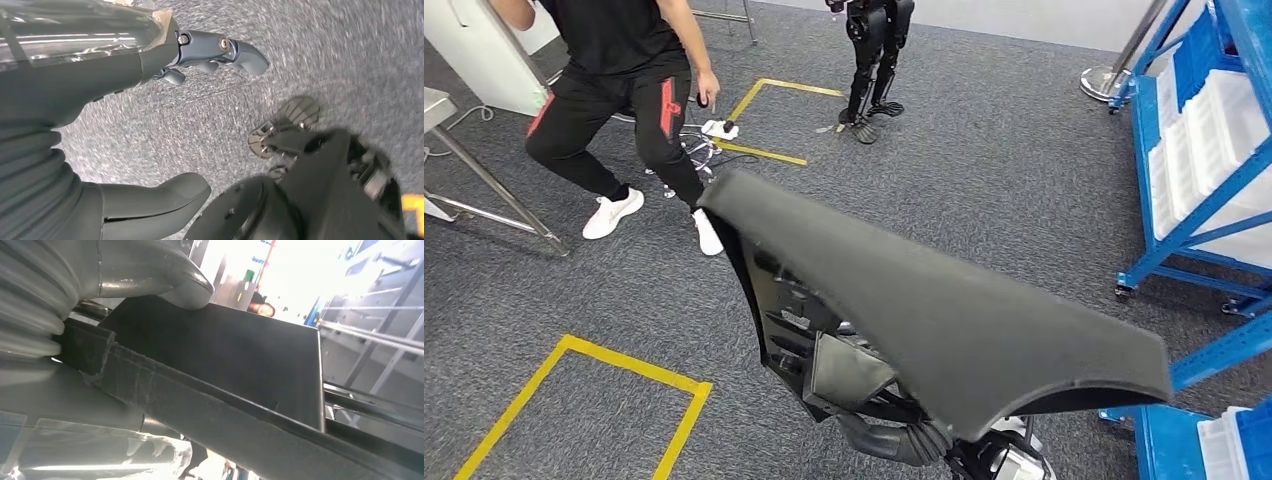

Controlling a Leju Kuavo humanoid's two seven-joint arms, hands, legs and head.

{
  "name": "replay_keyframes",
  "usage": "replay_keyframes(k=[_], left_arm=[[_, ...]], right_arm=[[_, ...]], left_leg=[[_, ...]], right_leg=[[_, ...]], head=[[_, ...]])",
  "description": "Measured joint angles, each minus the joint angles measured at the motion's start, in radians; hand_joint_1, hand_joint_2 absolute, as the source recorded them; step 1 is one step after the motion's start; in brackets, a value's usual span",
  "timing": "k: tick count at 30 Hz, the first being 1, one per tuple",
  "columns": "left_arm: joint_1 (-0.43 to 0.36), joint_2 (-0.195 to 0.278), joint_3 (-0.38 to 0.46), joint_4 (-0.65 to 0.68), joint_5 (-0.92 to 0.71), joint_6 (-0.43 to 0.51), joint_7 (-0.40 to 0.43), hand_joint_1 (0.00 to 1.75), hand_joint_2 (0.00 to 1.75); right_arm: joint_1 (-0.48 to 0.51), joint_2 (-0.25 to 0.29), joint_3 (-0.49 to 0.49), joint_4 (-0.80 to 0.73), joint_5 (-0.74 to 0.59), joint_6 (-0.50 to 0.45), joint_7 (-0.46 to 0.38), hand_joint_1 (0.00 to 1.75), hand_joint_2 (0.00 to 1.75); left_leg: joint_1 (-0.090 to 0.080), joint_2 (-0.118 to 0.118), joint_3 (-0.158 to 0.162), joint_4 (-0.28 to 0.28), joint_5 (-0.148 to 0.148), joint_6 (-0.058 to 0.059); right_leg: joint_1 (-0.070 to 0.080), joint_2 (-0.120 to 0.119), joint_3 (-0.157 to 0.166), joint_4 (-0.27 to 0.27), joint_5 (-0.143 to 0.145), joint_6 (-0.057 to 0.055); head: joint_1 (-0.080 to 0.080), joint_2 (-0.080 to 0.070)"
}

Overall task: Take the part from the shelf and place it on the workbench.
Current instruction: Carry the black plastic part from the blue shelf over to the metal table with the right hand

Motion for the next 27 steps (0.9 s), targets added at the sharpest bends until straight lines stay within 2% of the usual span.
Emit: replay_keyframes(k=[1, 2, 5, 6, 9, 10, 11, 12, 13, 14, 15, 17, 18, 20, 21, 22, 23, 24, 25, 26, 27], left_arm=[[0.004, -0.001, 0.004, 0.002, 0.003, 0.002, -0.001, 0.00, 1.75], [0.008, -0.005, 0.007, 0.003, 0.004, 0.003, -0.002, 0.00, 1.75], [0.015, -0.015, 0.009, 0.006, 0.000, 0.005, -0.003, 0.00, 1.75], [0.015, -0.016, 0.009, 0.006, 0.000, 0.005, -0.003, 0.00, 1.75], [0.015, -0.017, 0.010, 0.006, 0.000, 0.005, -0.003, 0.00, 1.75], [0.015, -0.021, 0.010, 0.006, -0.001, 0.005, -0.003, 0.00, 1.75], [0.015, -0.028, 0.010, 0.006, -0.004, 0.005, -0.001, 0.00, 1.75], [0.016, -0.035, 0.010, 0.006, -0.006, 0.005, 0.002, 0.00, 1.75], [0.016, -0.041, 0.012, 0.006, -0.007, 0.005, 0.005, 0.00, 1.75], [0.016, -0.044, 0.015, 0.006, -0.005, 0.005, 0.009, 0.00, 1.75], [0.016, -0.045, 0.019, 0.006, 0.000, 0.005, 0.012, 0.00, 1.75], [0.019, -0.047, 0.027, 0.006, 0.006, 0.005, 0.017, 0.00, 1.75], [0.021, -0.047, 0.029, 0.006, 0.006, 0.005, 0.019, 0.00, 1.75], [0.021, -0.048, 0.031, 0.006, 0.006, 0.002, 0.023, 0.00, 1.75], [0.020, -0.049, 0.032, 0.006, 0.005, 0.000, 0.024, 0.00, 1.75], [0.019, -0.049, 0.034, 0.006, 0.005, -0.001, 0.024, 0.00, 1.75], [0.018, -0.050, 0.034, 0.006, 0.005, -0.001, 0.024, 0.00, 1.75], [0.019, -0.051, 0.035, 0.006, 0.005, 0.000, 0.024, 0.00, 1.75], [0.020, -0.051, 0.036, 0.006, 0.005, 0.000, 0.024, 0.00, 1.75], [0.021, -0.051, 0.037, 0.006, 0.005, 0.000, 0.025, 0.00, 1.75], [0.021, -0.051, 0.039, 0.006, 0.004, 0.000, 0.026, 0.00, 1.75]], right_arm=[[-0.003, 0.002, 0.000, 0.002, -0.004, 0.007, 0.002, 1.75, 1.75], [-0.006, 0.003, 0.000, 0.004, -0.008, 0.013, 0.002, 1.75, 1.75], [-0.010, 0.004, -0.002, 0.010, -0.021, 0.021, -0.001, 1.75, 1.75], [-0.010, 0.004, -0.002, 0.011, -0.023, 0.021, -0.002, 1.75, 1.75], [-0.010, 0.004, -0.003, 0.011, -0.024, 0.022, -0.003, 1.75, 1.75], [-0.009, 0.002, -0.006, 0.014, -0.026, 0.022, -0.004, 1.75, 1.75], [-0.008, 0.000, -0.011, 0.018, -0.027, 0.023, -0.006, 1.75, 1.75], [-0.008, -0.002, -0.017, 0.022, -0.029, 0.026, -0.007, 1.75, 1.75], [-0.009, -0.004, -0.024, 0.026, -0.031, 0.029, -0.009, 1.75, 1.75], [-0.013, -0.005, -0.028, 0.027, -0.033, 0.033, -0.008, 1.75, 1.75], [-0.019, -0.004, -0.031, 0.029, -0.034, 0.036, -0.006, 1.75, 1.75], [-0.032, -0.002, -0.038, 0.031, -0.035, 0.037, -0.001, 1.75, 1.75], [-0.038, 0.000, -0.041, 0.032, -0.033, 0.036, 0.001, 1.75, 1.75], [-0.044, 0.004, -0.047, 0.032, -0.030, 0.033, 0.003, 1.75, 1.75], [-0.045, 0.006, -0.050, 0.032, -0.029, 0.032, 0.003, 1.75, 1.75], [-0.045, 0.007, -0.052, 0.032, -0.029, 0.031, 0.003, 1.75, 1.75], [-0.045, 0.007, -0.054, 0.033, -0.029, 0.031, 0.003, 1.75, 1.75], [-0.045, 0.007, -0.055, 0.034, -0.029, 0.030, 0.003, 1.75, 1.75], [-0.045, 0.008, -0.056, 0.035, -0.029, 0.030, 0.003, 1.75, 1.75], [-0.045, 0.008, -0.057, 0.035, -0.029, 0.030, 0.003, 1.75, 1.75], [-0.046, 0.010, -0.059, 0.035, -0.029, 0.030, 0.003, 1.75, 1.75]], left_leg=[[0.001, -0.013, 0.006, -0.008, 0.004, 0.003], [0.004, -0.026, 0.014, -0.019, 0.009, 0.004], [0.015, -0.052, 0.033, -0.045, 0.025, 0.009], [0.016, -0.056, 0.034, -0.046, 0.026, 0.011], [0.017, -0.060, 0.033, -0.046, 0.026, 0.011], [0.018, -0.074, 0.032, -0.045, 0.026, 0.011], [0.021, -0.101, 0.032, -0.043, 0.025, 0.007], [0.025, -0.130, 0.032, -0.040, 0.023, 0.001], [0.027, -0.160, 0.029, -0.033, 0.018, -0.008], [0.028, -0.179, 0.027, -0.026, 0.014, -0.016], [0.028, -0.188, 0.022, -0.022, 0.012, -0.023], [0.031, -0.201, 0.015, -0.020, 0.012, -0.032], [0.033, -0.193, 0.013, -0.016, 0.009, -0.035], [0.034, -0.142, -0.013, 0.038, -0.023, -0.043], [0.033, -0.108, -0.041, 0.094, -0.052, -0.046], [0.034, -0.085, -0.078, 0.165, -0.085, -0.049], [0.035, -0.075, -0.114, 0.229, -0.108, -0.050], [0.035, -0.070, -0.138, 0.270, -0.117, -0.050], [0.035, -0.068, -0.143, 0.274, -0.107, -0.047], [0.033, -0.064, -0.125, 0.236, -0.079, -0.041], [0.029, -0.050, -0.092, 0.172, -0.045, -0.031]], right_leg=[[0.000, -0.007, 0.004, -0.002, -0.002, 0.004], [0.000, 0.001, 0.006, 0.001, -0.006, 0.009], [-0.003, 0.075, -0.015, 0.060, -0.035, 0.013], [-0.003, 0.088, -0.023, 0.075, -0.042, 0.012], [-0.004, 0.093, -0.032, 0.093, -0.050, 0.011], [-0.006, 0.098, -0.064, 0.150, -0.067, 0.012], [-0.012, 0.108, -0.074, 0.152, -0.057, 0.024], [-0.020, 0.129, -0.074, 0.133, -0.039, 0.039], [-0.027, 0.148, -0.067, 0.100, -0.016, 0.052], [-0.033, 0.162, -0.035, 0.025, 0.020, 0.059], [-0.034, 0.170, -0.025, 0.002, 0.029, 0.054], [-0.032, 0.156, -0.023, 0.001, 0.031, 0.036], [-0.032, 0.148, -0.022, 0.000, 0.032, 0.029], [-0.033, 0.129, -0.019, -0.002, 0.031, 0.015], [-0.029, 0.118, -0.017, -0.002, 0.029, 0.010], [-0.026, 0.106, -0.017, -0.002, 0.027, 0.005], [-0.023, 0.093, -0.017, -0.002, 0.025, 0.002], [-0.020, 0.080, -0.016, -0.002, 0.023, -0.001], [-0.017, 0.068, -0.015, -0.002, 0.021, -0.002], [-0.014, 0.057, -0.013, -0.002, 0.018, -0.004], [-0.012, 0.047, -0.009, -0.002, 0.016, -0.004]], head=[[-0.001, 0.000], [0.000, 0.000], [0.000, 0.000], [0.000, 0.000], [0.000, 0.000], [0.001, 0.000], [0.002, 0.000], [0.003, 0.000], [0.003, 0.000], [0.004, 0.000], [0.004, 0.000], [0.003, 0.000], [0.004, 0.000], [-0.001, 0.000], [-0.003, 0.000], [-0.006, 0.000], [-0.006, 0.000], [-0.006, 0.000], [-0.006, 0.000], [-0.006, 0.000], [-0.006, 0.000]])
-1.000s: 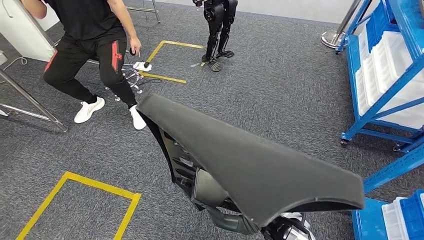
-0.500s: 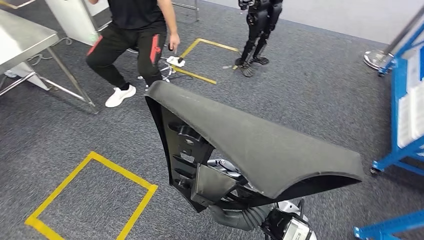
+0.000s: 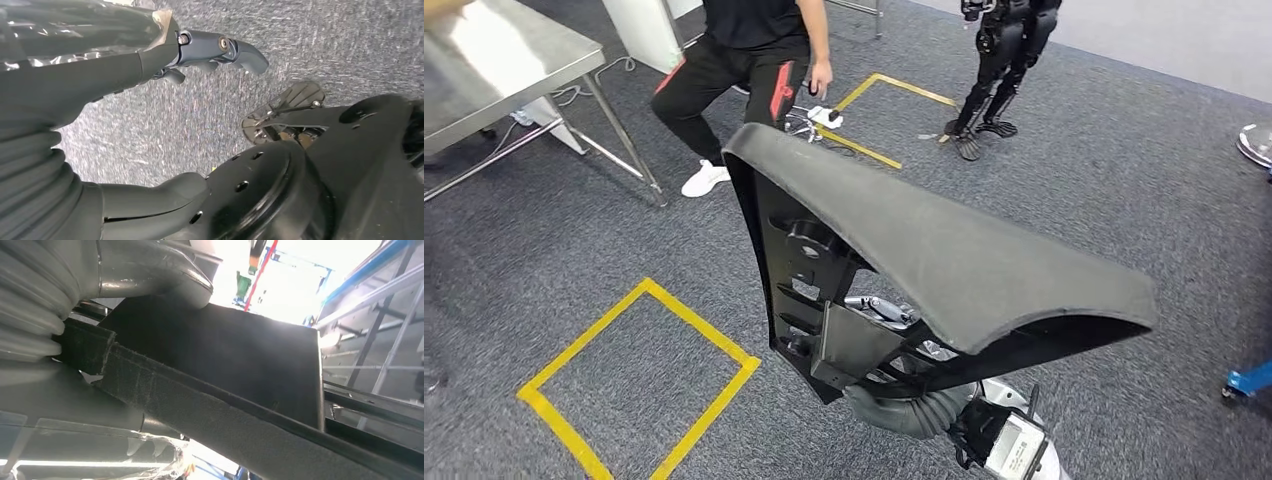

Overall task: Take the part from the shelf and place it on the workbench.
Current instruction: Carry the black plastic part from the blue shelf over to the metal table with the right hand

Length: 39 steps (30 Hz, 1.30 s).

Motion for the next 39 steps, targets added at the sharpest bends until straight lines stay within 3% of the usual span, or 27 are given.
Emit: replay_keyframes(k=[2, 4, 6, 8, 10, 12, 13, 14, 16, 17, 19, 21, 23, 25, 27, 28, 29, 30, 32, 34, 36, 37, 39], left_arm=[[-0.004, 0.001, 0.003, 0.000, -0.004, 0.000, 0.005, 0.00, 1.75], [-0.011, 0.002, 0.004, -0.001, -0.007, -0.001, 0.012, 0.00, 1.75], [-0.013, 0.001, 0.004, -0.002, -0.013, 0.001, 0.019, 0.00, 1.75], [-0.015, -0.001, 0.005, -0.002, -0.023, 0.004, 0.027, 0.00, 1.75], [-0.022, -0.005, 0.004, -0.003, -0.030, 0.005, 0.033, 0.00, 1.75], [-0.026, -0.009, 0.004, -0.003, -0.034, 0.005, 0.036, 0.00, 1.75], [-0.026, -0.011, 0.004, -0.003, -0.035, 0.005, 0.037, 0.00, 1.75], [-0.025, -0.013, 0.004, -0.003, -0.037, 0.005, 0.037, 0.00, 1.75], [-0.026, -0.015, 0.004, -0.003, -0.038, 0.005, 0.039, 0.00, 1.75], [-0.027, -0.015, 0.005, -0.003, -0.038, 0.005, 0.039, 0.00, 1.75], [-0.028, -0.014, 0.005, -0.003, -0.039, 0.005, 0.042, 0.00, 1.75], [-0.026, -0.013, 0.005, -0.003, -0.040, 0.005, 0.044, 0.00, 1.75], [-0.025, -0.013, 0.005, -0.003, -0.041, 0.003, 0.045, 0.00, 1.75], [-0.029, -0.013, 0.005, -0.003, -0.042, 0.001, 0.046, 0.00, 1.75], [-0.031, -0.013, 0.005, -0.003, -0.043, 0.002, 0.046, 0.00, 1.75], [-0.031, -0.014, 0.005, -0.003, -0.044, 0.002, 0.046, 0.00, 1.75], [-0.030, -0.014, 0.005, -0.003, -0.045, 0.002, 0.046, 0.00, 1.75], [-0.029, -0.014, 0.005, -0.003, -0.047, 0.002, 0.047, 0.00, 1.75], [-0.031, -0.014, 0.005, -0.003, -0.049, 0.002, 0.047, 0.00, 1.75], [-0.035, -0.014, 0.005, -0.004, -0.050, 0.002, 0.047, 0.00, 1.75], [-0.036, -0.014, 0.005, -0.004, -0.051, 0.002, 0.047, 0.00, 1.75], [-0.034, -0.015, 0.005, -0.004, -0.052, 0.002, 0.046, 0.00, 1.75], [-0.032, -0.016, 0.006, -0.004, -0.053, 0.002, 0.044, 0.00, 1.75]], right_arm=[[0.000, 0.006, -0.007, 0.000, -0.001, 0.000, -0.001, 1.75, 1.75], [0.002, 0.013, -0.019, 0.000, -0.003, 0.002, -0.002, 1.75, 1.75], [0.005, 0.021, -0.035, -0.002, -0.003, 0.007, -0.002, 1.75, 1.75], [0.008, 0.028, -0.051, -0.006, -0.002, 0.010, -0.005, 1.75, 1.75], [0.016, 0.031, -0.066, -0.008, 0.000, 0.011, -0.010, 1.75, 1.75], [0.027, 0.033, -0.077, -0.007, 0.002, 0.011, -0.012, 1.75, 1.75], [0.031, 0.034, -0.081, -0.007, 0.003, 0.011, -0.013, 1.75, 1.75], [0.033, 0.035, -0.084, -0.007, 0.003, 0.011, -0.013, 1.75, 1.75], [0.034, 0.039, -0.091, -0.007, 0.005, 0.010, -0.014, 1.75, 1.75], [0.035, 0.041, -0.094, -0.007, 0.006, 0.010, -0.014, 1.75, 1.75], [0.038, 0.044, -0.098, -0.008, 0.008, 0.010, -0.015, 1.75, 1.75], [0.040, 0.049, -0.101, -0.009, 0.010, 0.010, -0.016, 1.75, 1.75], [0.040, 0.055, -0.102, -0.009, 0.011, 0.010, -0.016, 1.75, 1.75], [0.041, 0.060, -0.103, -0.009, 0.013, 0.009, -0.017, 1.75, 1.75], [0.044, 0.063, -0.104, -0.009, 0.014, 0.009, -0.017, 1.75, 1.75], [0.045, 0.064, -0.104, -0.009, 0.014, 0.009, -0.017, 1.75, 1.75], [0.046, 0.064, -0.104, -0.009, 0.014, 0.009, -0.017, 1.75, 1.75], [0.046, 0.065, -0.104, -0.009, 0.014, 0.009, -0.017, 1.75, 1.75], [0.046, 0.067, -0.104, -0.009, 0.014, 0.009, -0.017, 1.75, 1.75], [0.047, 0.070, -0.105, -0.009, 0.014, 0.009, -0.017, 1.75, 1.75], [0.047, 0.072, -0.106, -0.009, 0.015, 0.009, -0.017, 1.75, 1.75], [0.047, 0.073, -0.107, -0.010, 0.016, 0.009, -0.017, 1.75, 1.75], [0.048, 0.075, -0.109, -0.012, 0.017, 0.009, -0.018, 1.75, 1.75]], left_leg=[[-0.015, 0.049, 0.067, -0.126, 0.045, 0.023], [-0.028, 0.068, 0.089, -0.170, 0.051, 0.035], [-0.026, 0.039, 0.096, -0.183, 0.057, 0.037], [-0.018, 0.012, 0.113, -0.205, 0.069, 0.040], [-0.012, -0.015, 0.121, -0.216, 0.075, 0.042], [-0.011, -0.046, 0.120, -0.214, 0.075, 0.043], [-0.010, -0.062, 0.121, -0.214, 0.075, 0.041], [-0.008, -0.077, 0.122, -0.212, 0.073, 0.039], [-0.002, -0.105, 0.121, -0.203, 0.068, 0.029], [-0.001, -0.118, 0.118, -0.195, 0.063, 0.021], [-0.002, -0.135, 0.109, -0.186, 0.057, 0.008], [0.001, -0.143, 0.103, -0.185, 0.056, 0.000], [0.002, -0.103, 0.089, -0.155, 0.038, -0.007], [0.003, -0.043, 0.036, -0.051, -0.017, -0.016], [0.005, -0.021, -0.032, 0.074, -0.066, -0.020], [0.006, -0.019, -0.049, 0.101, -0.067, -0.019], [0.005, -0.017, -0.047, 0.091, -0.050, -0.016], [0.005, -0.013, -0.025, 0.045, -0.019, -0.011], [-0.004, 0.029, 0.045, -0.087, 0.040, 0.005], [-0.016, 0.063, 0.082, -0.159, 0.057, 0.016], [-0.021, 0.044, 0.086, -0.171, 0.054, 0.022], [-0.019, 0.031, 0.091, -0.178, 0.057, 0.026], [-0.012, 0.004, 0.103, -0.191, 0.066, 0.033]], right_leg=[[0.007, -0.020, 0.007, 0.000, -0.007, 0.003], [0.010, -0.042, 0.012, -0.001, -0.013, 0.011], [0.011, -0.058, 0.019, -0.003, -0.019, 0.019], [0.010, -0.018, 0.012, 0.030, -0.038, 0.026], [0.005, 0.044, -0.042, 0.139, -0.080, 0.026], [-0.001, 0.062, -0.109, 0.253, -0.111, 0.031], [-0.005, 0.064, -0.122, 0.265, -0.105, 0.040], [-0.009, 0.066, -0.116, 0.238, -0.083, 0.052], [-0.021, 0.091, -0.065, 0.108, -0.019, 0.077], [-0.024, 0.105, -0.041, 0.052, 0.003, 0.080], [-0.024, 0.119, -0.020, 0.007, 0.016, 0.066], [-0.021, 0.103, -0.019, 0.007, 0.018, 0.046], [-0.022, 0.087, -0.017, 0.005, 0.018, 0.032], [-0.019, 0.067, -0.014, 0.004, 0.015, 0.021], [-0.014, 0.043, -0.014, 0.005, 0.011, 0.016], [-0.012, 0.030, -0.013, 0.005, 0.010, 0.014], [-0.010, 0.018, -0.011, 0.005, 0.008, 0.012], [-0.008, 0.007, -0.008, 0.005, 0.005, 0.011], [-0.002, -0.014, -0.001, 0.005, -0.001, 0.012], [0.005, -0.034, 0.004, 0.005, -0.008, 0.019], [0.007, -0.056, 0.013, 0.000, -0.013, 0.029], [0.007, -0.051, 0.015, 0.003, -0.018, 0.034], [0.005, -0.004, 0.000, 0.051, -0.045, 0.037]], head=[[0.000, 0.000], [0.001, 0.000], [0.001, 0.000], [0.001, 0.000], [0.003, 0.000], [0.006, 0.000], [0.006, 0.000], [0.006, 0.000], [0.006, 0.000], [0.006, 0.000], [0.007, 0.000], [0.006, 0.000], [0.004, 0.000], [0.000, 0.000], [-0.002, 0.000], [-0.002, 0.000], [-0.002, 0.000], [-0.002, 0.000], [-0.002, 0.000], [-0.001, 0.000], [-0.001, 0.000], [0.000, 0.000], [0.002, 0.000]])
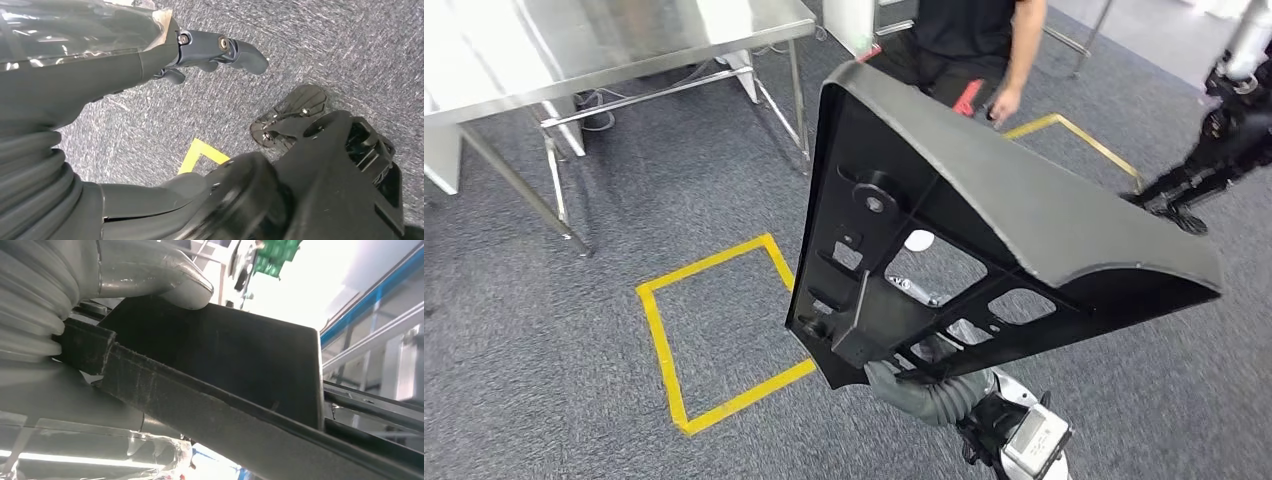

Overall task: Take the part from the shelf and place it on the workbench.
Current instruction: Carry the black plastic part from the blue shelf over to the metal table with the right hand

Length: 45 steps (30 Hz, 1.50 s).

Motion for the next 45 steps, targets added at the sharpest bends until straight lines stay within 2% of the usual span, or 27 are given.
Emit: replay_keyframes(k=[1, 2, 3, 4, 5, 6, 7, 8, 9, 10, 12, 13, 14, 15, 17, 19, 20, 21, 23, 24, 26, 28, 30, 32, 41, 43, 45], left_arm=[[-0.001, -0.001, 0.000, 0.000, 0.000, 0.001, -0.002, 0.00, 1.75], [-0.002, -0.002, 0.000, 0.000, -0.001, 0.001, -0.003, 0.00, 1.75], [-0.002, -0.003, 0.000, 0.000, -0.001, 0.002, -0.004, 0.00, 1.75], [-0.002, -0.004, 0.000, 0.000, -0.002, 0.003, -0.004, 0.00, 1.75], [0.000, -0.005, 0.000, 0.000, -0.002, 0.003, -0.005, 0.00, 1.75], [0.001, -0.006, 0.000, 0.000, -0.002, 0.003, -0.005, 0.00, 1.75], [0.002, -0.006, 0.000, 0.000, -0.003, 0.002, -0.005, 0.00, 1.75], [0.002, -0.006, 0.000, 0.000, -0.003, 0.003, -0.005, 0.00, 1.75], [0.002, -0.006, 0.001, 0.000, -0.004, 0.003, -0.005, 0.00, 1.75], [0.002, -0.005, 0.002, 0.000, -0.005, 0.003, -0.005, 0.00, 1.75], [0.004, -0.004, 0.004, 0.000, -0.005, 0.003, -0.005, 0.00, 1.75], [0.006, -0.003, 0.005, 0.000, -0.006, 0.002, -0.005, 0.00, 1.75], [0.008, -0.002, 0.006, 0.000, -0.006, -0.001, -0.006, 0.00, 1.75], [0.008, -0.002, 0.007, 0.000, -0.006, -0.005, -0.007, 0.00, 1.75], [0.004, -0.001, 0.007, 0.000, -0.006, -0.010, -0.010, 0.00, 1.75], [0.003, -0.002, 0.008, 0.000, -0.006, -0.009, -0.014, 0.00, 1.75], [0.004, -0.002, 0.008, 0.000, -0.007, -0.009, -0.016, 0.00, 1.75], [0.005, -0.002, 0.008, 0.000, -0.007, -0.009, -0.019, 0.00, 1.75], [0.007, -0.001, 0.008, 0.000, -0.007, -0.009, -0.026, 0.00, 1.75], [0.007, 0.000, 0.009, 0.000, -0.009, -0.009, -0.030, 0.00, 1.75], [0.006, 0.001, 0.011, 0.000, -0.014, -0.010, -0.038, 0.00, 1.75], [0.007, 0.000, 0.014, 0.000, -0.017, -0.010, -0.047, 0.00, 1.75], [0.007, -0.001, 0.021, -0.001, -0.018, -0.010, -0.054, 0.00, 1.75], [0.007, -0.004, 0.027, -0.002, -0.018, -0.008, -0.058, 0.00, 1.75], [0.011, -0.004, 0.034, -0.009, -0.029, -0.006, -0.075, 0.00, 1.75], [0.012, -0.003, 0.037, -0.009, -0.028, -0.006, -0.080, 0.00, 1.75], [0.013, -0.004, 0.041, -0.010, -0.027, -0.006, -0.091, 0.00, 1.75]], right_arm=[[0.001, 0.000, -0.002, -0.001, 0.001, 0.000, 0.000, 1.75, 1.75], [0.004, 0.000, -0.004, -0.001, 0.001, -0.001, 0.000, 1.75, 1.75], [0.007, 0.000, -0.007, -0.001, 0.002, -0.001, 0.000, 1.75, 1.75], [0.010, 0.000, -0.008, -0.001, 0.002, -0.001, 0.001, 1.75, 1.75], [0.012, -0.001, -0.010, -0.001, 0.002, -0.001, 0.001, 1.75, 1.75], [0.012, 0.000, -0.010, -0.001, 0.002, -0.001, 0.001, 1.75, 1.75], [0.012, 0.000, -0.010, -0.001, 0.002, -0.001, 0.001, 1.75, 1.75], [0.012, 0.000, -0.011, -0.001, 0.003, -0.001, 0.001, 1.75, 1.75], [0.012, 0.000, -0.011, -0.002, 0.003, -0.001, 0.001, 1.75, 1.75], [0.013, 0.001, -0.011, -0.002, 0.004, -0.001, 0.002, 1.75, 1.75], [0.013, 0.003, -0.012, -0.003, 0.005, -0.001, 0.003, 1.75, 1.75], [0.013, 0.005, -0.013, -0.003, 0.005, -0.001, 0.004, 1.75, 1.75], [0.013, 0.006, -0.013, -0.003, 0.005, -0.001, 0.004, 1.75, 1.75], [0.013, 0.008, -0.014, -0.003, 0.006, -0.001, 0.004, 1.75, 1.75], [0.015, 0.010, -0.015, -0.004, 0.007, -0.001, 0.005, 1.75, 1.75], [0.017, 0.011, -0.016, -0.004, 0.010, -0.002, 0.008, 1.75, 1.75], [0.018, 0.012, -0.016, -0.004, 0.012, -0.004, 0.010, 1.75, 1.75], [0.018, 0.013, -0.017, -0.004, 0.013, -0.007, 0.013, 1.75, 1.75], [0.018, 0.015, -0.018, -0.004, 0.011, -0.013, 0.017, 1.75, 1.75], [0.018, 0.016, -0.018, -0.004, 0.008, -0.016, 0.017, 1.75, 1.75], [0.020, 0.018, -0.020, -0.004, 0.002, -0.021, 0.018, 1.75, 1.75], [0.025, 0.022, -0.022, -0.007, -0.003, -0.024, 0.019, 1.75, 1.75], [0.029, 0.026, -0.024, -0.013, -0.007, -0.028, 0.022, 1.75, 1.75], [0.032, 0.027, -0.029, -0.018, -0.010, -0.032, 0.025, 1.75, 1.75], [0.045, 0.031, -0.044, -0.020, -0.004, -0.051, 0.032, 1.75, 1.75], [0.046, 0.033, -0.044, -0.021, 0.007, -0.061, 0.036, 1.75, 1.75], [0.049, 0.036, -0.046, -0.025, 0.019, -0.081, 0.044, 1.75, 1.75]], left_leg=[[0.002, -0.013, 0.003, -0.003, 0.003, 0.002], [0.003, -0.028, 0.002, -0.003, 0.003, 0.004], [0.003, -0.043, 0.002, -0.003, 0.003, 0.005], [0.003, -0.060, 0.002, -0.002, 0.003, 0.005], [0.004, -0.076, 0.002, -0.001, 0.003, 0.004], [0.006, -0.092, 0.003, 0.001, 0.001, 0.002], [0.007, -0.108, 0.003, 0.004, -0.001, -0.001], [0.007, -0.122, 0.002, 0.008, -0.004, -0.007], [0.007, -0.135, -0.001, 0.013, -0.007, -0.012], [0.006, -0.144, -0.005, 0.017, -0.009, -0.018], [0.006, -0.160, -0.012, 0.017, -0.007, -0.026], [0.008, -0.160, -0.014, 0.018, -0.009, -0.030], [0.008, -0.142, -0.019, 0.030, -0.016, -0.034], [0.008, -0.115, -0.032, 0.059, -0.032, -0.038], [0.010, -0.049, -0.093, 0.176, -0.089, -0.048], [0.015, -0.025, -0.158, 0.290, -0.126, -0.053], [0.016, -0.023, -0.168, 0.301, -0.119, -0.053], [0.017, -0.022, -0.156, 0.273, -0.094, -0.051], [0.015, -0.015, -0.088, 0.141, -0.030, -0.039], [0.011, -0.010, -0.056, 0.082, -0.010, -0.033], [0.004, -0.002, -0.028, 0.030, -0.004, -0.024], [0.002, -0.007, -0.022, 0.021, -0.004, -0.018], [0.003, -0.014, -0.004, 0.002, 0.004, -0.026], [0.000, -0.020, 0.009, -0.007, 0.007, -0.036], [-0.011, -0.023, 0.009, -0.005, 0.000, -0.020], [-0.012, -0.024, 0.015, -0.013, -0.002, -0.006], [-0.004, -0.026, 0.035, -0.042, 0.006, 0.011]], right_leg=[[-0.003, 0.032, -0.026, 0.054, -0.024, -0.002], [-0.006, 0.052, -0.059, 0.119, -0.050, -0.004], [-0.007, 0.062, -0.092, 0.179, -0.069, -0.004], [-0.009, 0.065, -0.114, 0.213, -0.075, 0.001], [-0.011, 0.067, -0.120, 0.211, -0.064, 0.010], [-0.013, 0.071, -0.106, 0.169, -0.037, 0.021], [-0.018, 0.084, -0.078, 0.100, -0.003, 0.033], [-0.021, 0.104, -0.053, 0.037, 0.023, 0.040], [-0.024, 0.122, -0.032, -0.011, 0.042, 0.039], [-0.025, 0.135, -0.022, -0.034, 0.049, 0.033], [-0.024, 0.127, -0.018, -0.038, 0.049, 0.013], [-0.025, 0.118, -0.016, -0.039, 0.050, 0.007], [-0.026, 0.108, -0.012, -0.040, 0.049, 0.000], [-0.027, 0.098, -0.009, -0.042, 0.048, -0.007], [-0.023, 0.075, -0.004, -0.042, 0.043, -0.019], [-0.018, 0.055, -0.003, -0.042, 0.039, -0.026], [-0.016, 0.048, -0.002, -0.042, 0.037, -0.027], [-0.015, 0.042, -0.001, -0.042, 0.036, -0.028], [-0.013, 0.036, 0.004, -0.042, 0.033, -0.026], [-0.010, 0.035, 0.006, -0.042, 0.031, -0.023], [-0.007, 0.032, 0.008, -0.043, 0.026, -0.016], [-0.005, 0.027, 0.011, -0.049, 0.024, -0.006], [-0.001, 0.027, 0.025, -0.066, 0.028, -0.005], [0.002, 0.029, 0.040, -0.083, 0.030, -0.010], [-0.006, 0.029, 0.045, -0.091, 0.029, -0.004], [-0.012, 0.027, 0.055, -0.103, 0.032, 0.010], [-0.015, 0.035, 0.060, -0.095, 0.025, 0.021]], head=[[0.002, 0.000], [0.003, 0.000], [0.005, 0.000], [0.005, 0.000], [0.006, 0.000], [0.005, 0.000], [0.006, 0.000], [0.006, 0.000], [0.006, 0.000], [0.006, 0.000], [0.005, 0.000], [0.005, 0.000], [0.003, 0.000], [0.000, 0.000], [-0.005, 0.000], [-0.006, 0.000], [-0.006, 0.000], [-0.006, 0.000], [-0.006, 0.000], [-0.006, 0.000], [-0.005, 0.000], [-0.006, 0.000], [-0.004, 0.000], [-0.002, 0.000], [-0.002, 0.000], [-0.003, 0.000], [-0.002, 0.000]])
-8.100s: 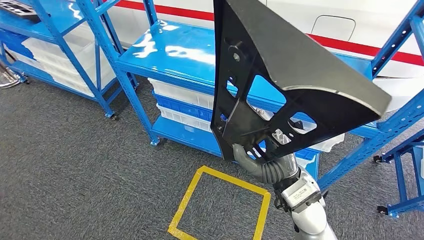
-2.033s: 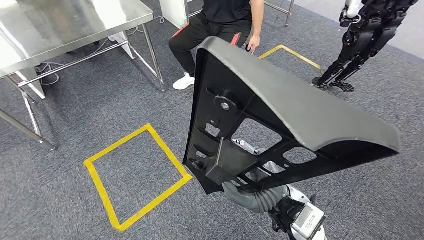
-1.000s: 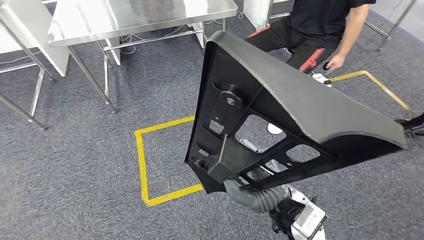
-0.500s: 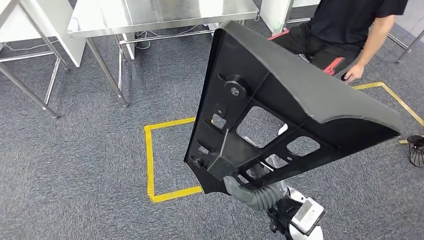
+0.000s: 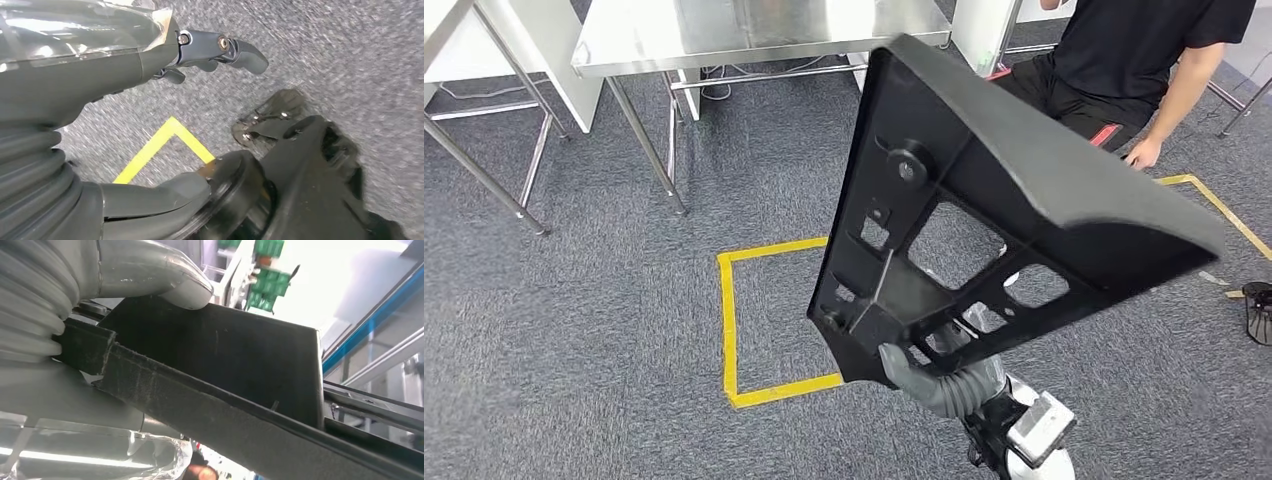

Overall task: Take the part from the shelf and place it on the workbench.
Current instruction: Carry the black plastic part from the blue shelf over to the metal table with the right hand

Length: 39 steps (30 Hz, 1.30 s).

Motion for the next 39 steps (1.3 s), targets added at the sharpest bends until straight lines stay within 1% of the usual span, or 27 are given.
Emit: replay_keyframes(k=[1, 3, 4, 5, 6, 8, 9, 10, 11, 13, 15, 16, 17, 19, 20, 21, 22, 23, 25, 27, 30, 32, 34, 35, 36, 37, 39], left_arm=[[0.000, -0.001, 0.003, 0.000, 0.000, 0.000, -0.005, 0.00, 1.75], [0.001, -0.003, 0.010, 0.000, 0.000, 0.001, -0.009, 0.00, 1.75], [0.002, -0.003, 0.013, 0.000, 0.000, 0.002, -0.010, 0.00, 1.75], [0.004, -0.003, 0.015, 0.000, 0.000, 0.003, -0.010, 0.00, 1.75], [0.006, -0.003, 0.016, 0.000, 0.000, 0.003, -0.010, 0.00, 1.75], [0.010, -0.002, 0.018, 0.001, 0.000, 0.003, -0.010, 0.00, 1.75], [0.011, 0.002, 0.019, 0.001, 0.000, 0.004, -0.011, 0.00, 1.75], [0.012, 0.005, 0.021, 0.001, 0.000, 0.003, -0.011, 0.00, 1.75], [0.012, 0.008, 0.023, 0.001, 0.000, 0.001, -0.012, 0.00, 1.75], [0.014, 0.011, 0.027, 0.001, 0.000, -0.003, -0.014, 0.00, 1.75], [0.015, 0.013, 0.030, 0.001, 0.000, -0.005, -0.015, 0.00, 1.75], [0.016, 0.014, 0.032, 0.001, 0.000, -0.005, -0.015, 0.00, 1.75], [0.016, 0.014, 0.032, 0.001, 0.000, -0.005, -0.015, 0.00, 1.75], [0.017, 0.015, 0.034, 0.001, 0.000, -0.005, -0.016, 0.00, 1.75], [0.017, 0.015, 0.035, 0.001, 0.000, -0.005, -0.016, 0.00, 1.75], [0.018, 0.014, 0.037, 0.001, 0.000, -0.005, -0.016, 0.00, 1.75], [0.019, 0.014, 0.038, 0.001, 0.002, -0.005, -0.016, 0.00, 1.75], [0.019, 0.014, 0.040, 0.001, 0.004, -0.005, -0.015, 0.00, 1.75], [0.018, 0.016, 0.043, 0.001, 0.008, -0.005, -0.013, 0.00, 1.75], [0.018, 0.018, 0.045, 0.001, 0.010, -0.006, -0.008, 0.00, 1.75], [0.020, 0.020, 0.052, 0.002, 0.013, -0.004, -0.001, 0.00, 1.75], [0.022, 0.018, 0.058, 0.002, 0.021, -0.003, -0.001, 0.00, 1.75], [0.023, 0.017, 0.069, 0.002, 0.036, -0.003, -0.009, 0.00, 1.75], [0.025, 0.017, 0.076, 0.002, 0.047, -0.003, -0.015, 0.00, 1.75], [0.029, 0.018, 0.085, 0.003, 0.057, -0.003, -0.023, 0.00, 1.75], [0.034, 0.019, 0.094, 0.003, 0.067, -0.003, -0.030, 0.00, 1.75], [0.046, 0.021, 0.112, 0.006, 0.081, -0.003, -0.038, 0.00, 1.75]], right_arm=[[0.002, 0.001, -0.001, -0.002, 0.004, -0.010, 0.003, 1.75, 1.75], [0.008, 0.000, -0.004, -0.004, 0.010, -0.026, 0.007, 1.75, 1.75], [0.014, -0.001, -0.005, -0.005, 0.013, -0.032, 0.009, 1.75, 1.75], [0.020, -0.003, -0.007, -0.005, 0.015, -0.035, 0.010, 1.75, 1.75], [0.025, -0.006, -0.007, -0.005, 0.015, -0.038, 0.009, 1.75, 1.75], [0.027, -0.010, -0.007, -0.005, 0.016, -0.041, 0.007, 1.75, 1.75], [0.027, -0.012, -0.007, -0.004, 0.016, -0.042, 0.006, 1.75, 1.75], [0.026, -0.014, -0.006, -0.004, 0.015, -0.044, 0.005, 1.75, 1.75], [0.026, -0.015, -0.006, -0.004, 0.015, -0.047, 0.004, 1.75, 1.75], [0.024, -0.018, -0.005, -0.004, 0.015, -0.053, 0.004, 1.75, 1.75], [0.021, -0.019, -0.003, -0.004, 0.014, -0.056, 0.004, 1.75, 1.75], [0.020, -0.020, -0.002, -0.005, 0.014, -0.057, 0.004, 1.75, 1.75], [0.019, -0.020, -0.001, -0.005, 0.014, -0.057, 0.004, 1.75, 1.75], [0.018, -0.021, 0.002, -0.005, 0.014, -0.058, 0.004, 1.75, 1.75], [0.018, -0.022, 0.003, -0.005, 0.013, -0.060, 0.004, 1.75, 1.75], [0.018, -0.023, 0.004, -0.005, 0.013, -0.063, 0.004, 1.75, 1.75], [0.017, -0.024, 0.005, -0.005, 0.012, -0.065, 0.004, 1.75, 1.75], [0.015, -0.025, 0.007, -0.005, 0.011, -0.067, 0.004, 1.75, 1.75], [0.010, -0.026, 0.010, -0.005, 0.010, -0.070, 0.004, 1.75, 1.75], [0.007, -0.028, 0.013, -0.004, 0.009, -0.072, 0.004, 1.75, 1.75], [0.006, -0.031, 0.020, -0.003, 0.007, -0.074, 0.005, 1.75, 1.75], [0.001, -0.033, 0.027, -0.002, 0.005, -0.074, 0.004, 1.75, 1.75], [-0.008, -0.035, 0.036, 0.002, -0.001, -0.072, 0.009, 1.75, 1.75], [-0.014, -0.035, 0.043, 0.006, -0.005, -0.069, 0.014, 1.75, 1.75], [-0.022, -0.035, 0.051, 0.012, -0.007, -0.067, 0.021, 1.75, 1.75], [-0.030, -0.035, 0.062, 0.019, -0.008, -0.064, 0.027, 1.75, 1.75], [-0.044, -0.033, 0.085, 0.034, -0.009, -0.062, 0.034, 1.75, 1.75]], left_leg=[[0.006, -0.001, 0.011, -0.015, 0.007, 0.005], [0.013, -0.004, 0.017, -0.023, 0.011, 0.007], [0.013, -0.006, 0.017, -0.023, 0.011, 0.006], [0.015, -0.010, 0.017, -0.022, 0.009, 0.003], [0.017, -0.013, 0.018, -0.020, 0.006, -0.002], [0.025, -0.021, 0.019, -0.006, -0.005, -0.021], [0.026, -0.024, 0.016, 0.007, -0.014, -0.033], [0.027, -0.027, 0.012, 0.020, -0.024, -0.044], [0.025, -0.029, 0.007, 0.031, -0.033, -0.052], [0.027, -0.031, 0.004, 0.038, -0.041, -0.058], [0.033, -0.023, 0.000, 0.052, -0.050, -0.062], [0.035, -0.015, -0.014, 0.083, -0.067, -0.065], [0.036, -0.006, -0.040, 0.134, -0.093, -0.067], [0.035, 0.003, -0.120, 0.273, -0.149, -0.069], [0.034, 0.004, -0.155, 0.325, -0.161, -0.067], [0.032, 0.004, -0.175, 0.347, -0.154, -0.061], [0.029, 0.004, -0.176, 0.329, -0.127, -0.052], [0.023, 0.004, -0.158, 0.275, -0.087, -0.039], [0.006, 0.008, -0.101, 0.141, -0.018, -0.005], [-0.008, 0.015, -0.070, 0.075, -0.002, 0.014], [-0.012, 0.014, -0.051, 0.049, -0.003, 0.014], [-0.005, 0.010, -0.024, 0.020, 0.002, 0.011], [-0.001, 0.007, -0.011, 0.010, -0.002, 0.011], [-0.001, 0.005, -0.008, 0.011, -0.006, 0.009], [-0.001, 0.003, -0.004, 0.011, -0.011, 0.007], [0.000, 0.001, 0.001, 0.012, -0.016, 0.004], [0.004, -0.004, 0.016, 0.018, -0.032, -0.007]], right_leg=[[0.003, 0.010, -0.017, 0.037, -0.017, -0.003], [0.001, 0.029, -0.087, 0.166, -0.066, -0.014], [-0.001, 0.033, -0.126, 0.231, -0.086, -0.015], [-0.004, 0.034, -0.151, 0.266, -0.090, -0.011], [-0.008, 0.034, -0.159, 0.266, -0.079, -0.002], [-0.021, 0.034, -0.114, 0.148, -0.014, 0.027], [-0.026, 0.035, -0.090, 0.091, 0.013, 0.037], [-0.029, 0.037, -0.072, 0.051, 0.029, 0.037], [-0.030, 0.039, -0.066, 0.037, 0.033, 0.030], [-0.027, 0.042, -0.068, 0.047, 0.026, 0.004], [-0.025, 0.042, -0.067, 0.050, 0.024, -0.012], [-0.023, 0.041, -0.065, 0.050, 0.023, -0.017], [-0.021, 0.040, -0.063, 0.050, 0.021, -0.021], [-0.014, 0.038, -0.062, 0.050, 0.017, -0.028], [-0.009, 0.038, -0.061, 0.050, 0.015, -0.031], [-0.004, 0.038, -0.059, 0.050, 0.012, -0.034], [0.001, 0.038, -0.055, 0.050, 0.009, -0.038], [0.006, 0.038, -0.049, 0.050, 0.006, -0.042], [0.013, 0.038, -0.039, 0.047, -0.002, -0.047], [0.013, 0.037, -0.035, 0.044, -0.008, -0.043], [0.014, 0.032, -0.027, 0.037, -0.015, -0.032], [0.017, 0.033, -0.048, 0.086, -0.036, -0.031], [0.013, 0.035, -0.120, 0.209, -0.077, -0.033], [0.011, 0.036, -0.161, 0.270, -0.092, -0.031], [0.008, 0.036, -0.189, 0.304, -0.093, -0.024], [0.005, 0.036, -0.199, 0.303, -0.079, -0.015], [-0.005, 0.036, -0.159, 0.190, -0.007, 0.012]], head=[[0.002, 0.000], [0.003, 0.000], [0.004, 0.000], [0.004, 0.000], [0.004, 0.000], [0.004, 0.000], [0.006, 0.000], [0.006, 0.000], [0.006, 0.000], [0.003, 0.000], [0.002, 0.000], [0.002, 0.000], [0.002, 0.000], [0.002, 0.000], [0.002, 0.000], [0.002, 0.000], [0.002, 0.000], [0.002, 0.000], [0.003, 0.000], [0.004, 0.000], [0.005, 0.000], [0.005, 0.000], [0.006, 0.000], [0.006, 0.000], [0.006, 0.000], [0.006, 0.000], [0.006, 0.000]])
